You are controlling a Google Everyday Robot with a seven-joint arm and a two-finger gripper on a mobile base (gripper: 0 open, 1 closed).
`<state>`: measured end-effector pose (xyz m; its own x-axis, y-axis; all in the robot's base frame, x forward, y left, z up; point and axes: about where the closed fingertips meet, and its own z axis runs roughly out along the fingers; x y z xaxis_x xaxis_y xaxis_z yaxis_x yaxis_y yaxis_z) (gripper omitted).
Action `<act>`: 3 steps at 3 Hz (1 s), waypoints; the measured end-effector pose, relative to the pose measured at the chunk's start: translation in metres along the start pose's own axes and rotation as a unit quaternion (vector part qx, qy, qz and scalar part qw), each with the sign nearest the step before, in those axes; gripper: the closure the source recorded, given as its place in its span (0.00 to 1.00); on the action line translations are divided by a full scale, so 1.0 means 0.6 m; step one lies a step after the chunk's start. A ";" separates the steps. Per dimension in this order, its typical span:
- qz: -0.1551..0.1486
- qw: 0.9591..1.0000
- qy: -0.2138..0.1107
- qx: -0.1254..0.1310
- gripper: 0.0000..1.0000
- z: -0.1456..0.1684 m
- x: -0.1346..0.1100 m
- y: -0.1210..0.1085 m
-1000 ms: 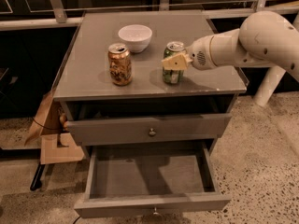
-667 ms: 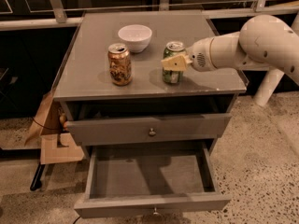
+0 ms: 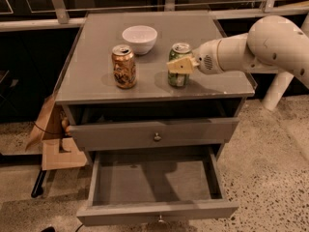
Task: Pick green can from middle drawer and place on counter
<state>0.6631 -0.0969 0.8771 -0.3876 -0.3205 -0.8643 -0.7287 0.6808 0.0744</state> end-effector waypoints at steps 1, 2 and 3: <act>0.000 1.000 0.000 0.000 0.28 0.000 0.000 0.000; 0.000 1.000 0.000 0.000 0.05 0.000 0.000 0.000; 0.000 1.000 0.000 0.000 0.00 0.000 0.000 0.000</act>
Offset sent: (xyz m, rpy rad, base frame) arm 0.0000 0.0000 0.0000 0.0000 0.0000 0.0000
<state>0.6631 -0.0968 0.8771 -0.3876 -0.3205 -0.8643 -0.7288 0.6807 0.0744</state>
